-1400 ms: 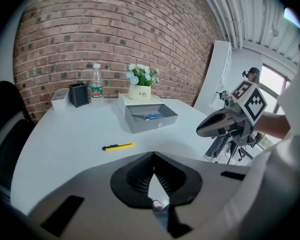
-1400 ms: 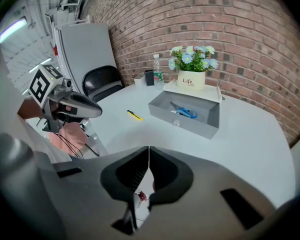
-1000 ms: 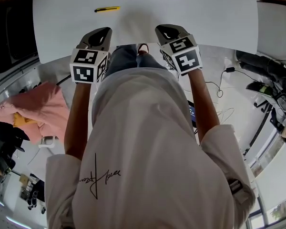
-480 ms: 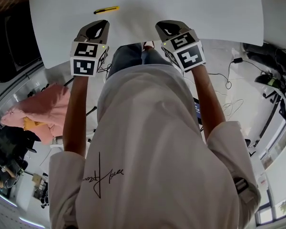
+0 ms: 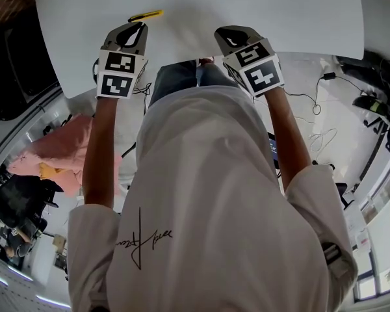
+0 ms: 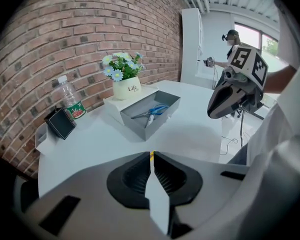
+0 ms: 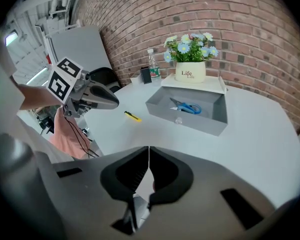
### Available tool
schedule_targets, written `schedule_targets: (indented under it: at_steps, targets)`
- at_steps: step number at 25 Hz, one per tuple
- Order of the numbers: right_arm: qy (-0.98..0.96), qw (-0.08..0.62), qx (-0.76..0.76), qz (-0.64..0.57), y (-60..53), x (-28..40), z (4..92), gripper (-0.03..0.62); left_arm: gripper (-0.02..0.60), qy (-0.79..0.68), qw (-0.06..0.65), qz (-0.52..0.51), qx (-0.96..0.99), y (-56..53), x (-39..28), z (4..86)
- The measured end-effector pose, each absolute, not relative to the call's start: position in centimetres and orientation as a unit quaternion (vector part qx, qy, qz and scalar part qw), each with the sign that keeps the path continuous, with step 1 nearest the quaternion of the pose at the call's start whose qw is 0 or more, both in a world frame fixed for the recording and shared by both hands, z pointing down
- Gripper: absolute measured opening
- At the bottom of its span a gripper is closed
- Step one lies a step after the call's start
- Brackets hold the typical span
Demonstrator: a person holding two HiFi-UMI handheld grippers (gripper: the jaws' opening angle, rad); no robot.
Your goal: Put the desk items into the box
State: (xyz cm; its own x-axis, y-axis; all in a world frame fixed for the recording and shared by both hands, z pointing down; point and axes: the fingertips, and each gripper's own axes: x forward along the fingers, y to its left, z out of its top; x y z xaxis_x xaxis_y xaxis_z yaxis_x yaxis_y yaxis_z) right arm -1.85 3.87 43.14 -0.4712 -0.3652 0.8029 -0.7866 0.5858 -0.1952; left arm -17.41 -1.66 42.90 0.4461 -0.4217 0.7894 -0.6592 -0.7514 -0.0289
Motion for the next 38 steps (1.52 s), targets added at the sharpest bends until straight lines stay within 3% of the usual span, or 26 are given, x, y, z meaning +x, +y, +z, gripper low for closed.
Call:
schedule_targets:
  at_steps: [21,26,38]
  targets:
    - [-0.798,0.371,0.356,0.315,1.4,-1.7,44.0,0.029,0.010,-0.251,0.119,0.477,0.833,-4.9,-17.9,46.0]
    - [-0.797,0.371,0.352,0.320,1.2,-1.9,44.1,0.029,0.055,-0.217,0.093,0.505,0.830,-5.1,-17.8,46.6]
    - [-0.794,0.374,0.350,0.329,-0.1,-2.0,44.5,0.029,0.083,-0.130,0.038,0.551,0.824,-5.2,-17.8,48.8]
